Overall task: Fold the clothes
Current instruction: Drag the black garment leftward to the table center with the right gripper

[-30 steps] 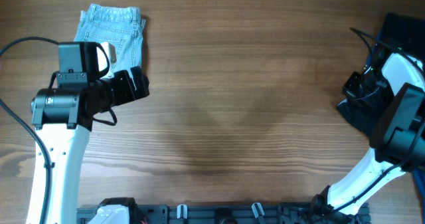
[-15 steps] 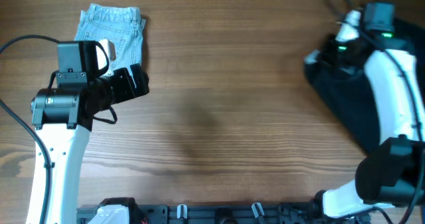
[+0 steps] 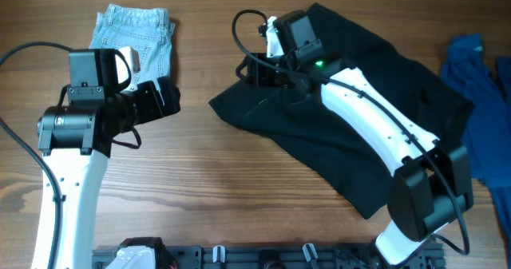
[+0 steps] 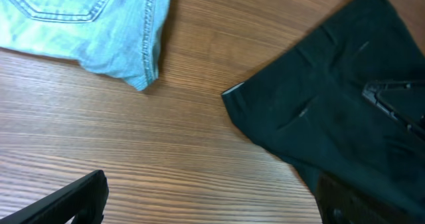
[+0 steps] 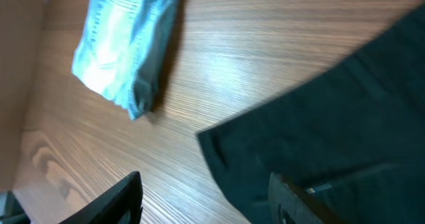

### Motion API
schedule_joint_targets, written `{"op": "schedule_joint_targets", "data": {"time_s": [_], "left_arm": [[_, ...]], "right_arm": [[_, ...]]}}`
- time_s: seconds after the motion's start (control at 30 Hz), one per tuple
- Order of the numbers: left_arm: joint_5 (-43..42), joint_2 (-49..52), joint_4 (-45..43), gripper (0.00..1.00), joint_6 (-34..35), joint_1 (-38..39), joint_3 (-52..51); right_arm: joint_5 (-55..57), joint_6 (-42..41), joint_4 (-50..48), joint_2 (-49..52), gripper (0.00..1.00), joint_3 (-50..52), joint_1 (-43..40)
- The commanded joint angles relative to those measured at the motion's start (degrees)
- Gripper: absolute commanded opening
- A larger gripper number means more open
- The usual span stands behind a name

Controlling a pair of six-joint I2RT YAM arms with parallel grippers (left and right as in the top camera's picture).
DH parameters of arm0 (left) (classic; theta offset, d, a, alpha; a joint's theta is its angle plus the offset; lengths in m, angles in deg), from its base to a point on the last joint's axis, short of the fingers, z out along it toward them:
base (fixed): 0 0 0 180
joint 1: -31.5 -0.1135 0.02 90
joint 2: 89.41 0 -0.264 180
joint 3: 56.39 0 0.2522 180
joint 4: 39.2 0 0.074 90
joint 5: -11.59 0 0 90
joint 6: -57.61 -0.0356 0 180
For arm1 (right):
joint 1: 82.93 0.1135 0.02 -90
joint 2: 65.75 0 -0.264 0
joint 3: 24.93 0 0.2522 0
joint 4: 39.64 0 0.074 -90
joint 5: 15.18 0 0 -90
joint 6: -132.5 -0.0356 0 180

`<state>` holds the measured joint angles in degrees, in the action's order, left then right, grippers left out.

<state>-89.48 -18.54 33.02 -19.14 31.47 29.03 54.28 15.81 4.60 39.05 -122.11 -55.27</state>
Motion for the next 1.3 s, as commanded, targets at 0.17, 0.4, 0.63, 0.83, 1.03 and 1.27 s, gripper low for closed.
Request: {"op": "schedule_joint_targets", "data": {"time_s": [0.17,0.4,0.63,0.83,1.03,1.27], "left_arm": [[-5.8,1.9,-1.1,0.95,-3.0,2.8,0.5],[-1.2,21.4,-13.9,0.10,-5.5,14.0,0.5],[6.6,40.5,-30.5,0.04,-12.9,22.1,0.5],[9.6,49.9,-38.7,0.04,-12.9,21.9,0.5],[23.6,53.4,-35.3,0.04,0.9,14.0,0.5],[23.6,53.3,-27.3,0.04,3.8,6.3,0.5]], "right_arm": [[1.0,9.0,12.6,-2.4,0.63,-0.7,-18.5],[-1.6,15.7,22.0,-2.4,0.62,-0.7,-26.6],[-1.6,19.2,28.0,-2.4,0.62,-0.7,-26.6],[-1.5,20.7,30.7,-2.6,0.62,-0.7,-26.6],[6.4,17.2,31.3,-2.6,0.70,-0.7,-26.8],[13.3,11.6,27.8,-1.7,0.83,-0.4,-33.7]]}}
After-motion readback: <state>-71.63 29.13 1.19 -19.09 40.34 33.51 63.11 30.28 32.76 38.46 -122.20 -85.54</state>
